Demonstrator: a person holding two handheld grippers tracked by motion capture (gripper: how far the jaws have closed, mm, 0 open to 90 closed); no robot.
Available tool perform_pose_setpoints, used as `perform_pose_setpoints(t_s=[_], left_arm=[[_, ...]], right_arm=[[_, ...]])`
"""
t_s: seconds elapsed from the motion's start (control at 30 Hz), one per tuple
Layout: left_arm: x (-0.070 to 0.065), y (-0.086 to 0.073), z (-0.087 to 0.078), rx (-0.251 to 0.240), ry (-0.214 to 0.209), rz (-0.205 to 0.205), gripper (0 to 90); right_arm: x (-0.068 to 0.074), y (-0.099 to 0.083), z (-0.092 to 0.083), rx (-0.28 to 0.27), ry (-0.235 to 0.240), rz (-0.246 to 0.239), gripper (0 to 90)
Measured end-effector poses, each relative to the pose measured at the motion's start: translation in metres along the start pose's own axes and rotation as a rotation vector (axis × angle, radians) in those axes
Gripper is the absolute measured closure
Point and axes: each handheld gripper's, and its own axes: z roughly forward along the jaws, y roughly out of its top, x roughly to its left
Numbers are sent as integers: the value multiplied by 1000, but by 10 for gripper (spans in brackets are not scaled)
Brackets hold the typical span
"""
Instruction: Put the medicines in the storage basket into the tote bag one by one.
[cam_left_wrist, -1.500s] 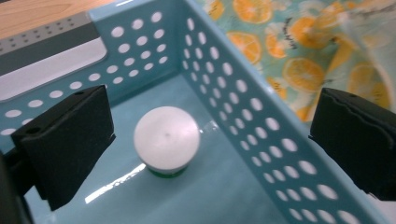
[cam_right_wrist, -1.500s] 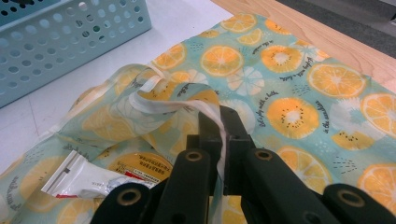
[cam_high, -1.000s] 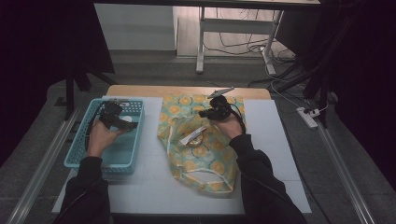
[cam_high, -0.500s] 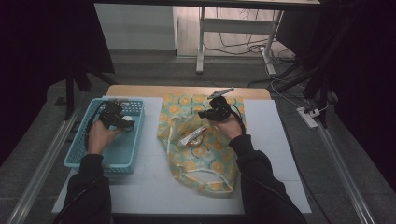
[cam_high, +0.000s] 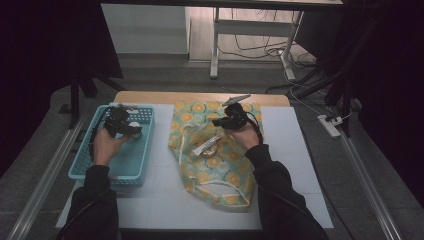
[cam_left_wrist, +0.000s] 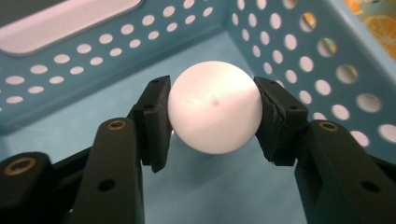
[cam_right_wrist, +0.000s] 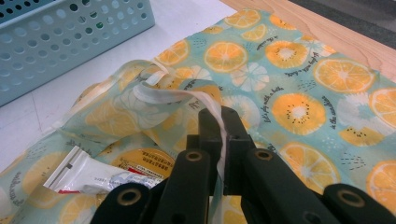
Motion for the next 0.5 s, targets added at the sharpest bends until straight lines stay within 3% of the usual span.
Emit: perform_pose_setpoints(t_s=[0.17,0.5], left_arm=[[-4,3,-8,-31,-7,16,505],[-10,8,-35,-65,-52,0,506]], right_arm=[[-1,0,-2,-5,-2,1,900],[-2,2,-2,-16,1,8,900]])
